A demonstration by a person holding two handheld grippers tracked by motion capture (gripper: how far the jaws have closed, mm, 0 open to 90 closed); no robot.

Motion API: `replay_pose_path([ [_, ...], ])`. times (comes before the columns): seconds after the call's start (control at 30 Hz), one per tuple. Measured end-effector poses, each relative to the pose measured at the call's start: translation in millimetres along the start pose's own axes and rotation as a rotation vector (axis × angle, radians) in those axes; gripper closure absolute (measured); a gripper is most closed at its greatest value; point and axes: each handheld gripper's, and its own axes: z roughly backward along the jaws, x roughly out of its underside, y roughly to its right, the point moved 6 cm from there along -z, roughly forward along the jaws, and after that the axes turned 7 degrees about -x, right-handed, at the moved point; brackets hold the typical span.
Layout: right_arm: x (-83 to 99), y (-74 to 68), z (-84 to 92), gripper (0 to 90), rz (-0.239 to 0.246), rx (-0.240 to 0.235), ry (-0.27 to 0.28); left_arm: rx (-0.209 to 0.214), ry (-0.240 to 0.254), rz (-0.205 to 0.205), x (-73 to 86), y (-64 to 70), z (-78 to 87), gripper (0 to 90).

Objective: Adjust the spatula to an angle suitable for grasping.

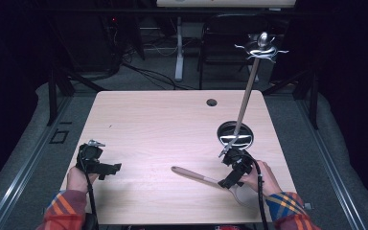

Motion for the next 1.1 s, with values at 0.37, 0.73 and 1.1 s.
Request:
replay_pose_path([
  [0.37,-13.3,-13.5,-8.4,15.4,0.069,0.016,-0.008,-0.006,-0.01,-0.056,1.1,3.9,-1.2,0.2],
  [0.73,-16.4,-22.3,-23.4,44.3,0.095,0.013,-0.079,-0.001,-0.013,-0.076,-3.6,7.5,-4.9,0.1],
  [1.1,-21.7,-22.2,-28.0,60.1,0.098,0.064,-0.122,-0.017,-0.017,-0.078,-1.2,5.9,-3.9,0.2],
])
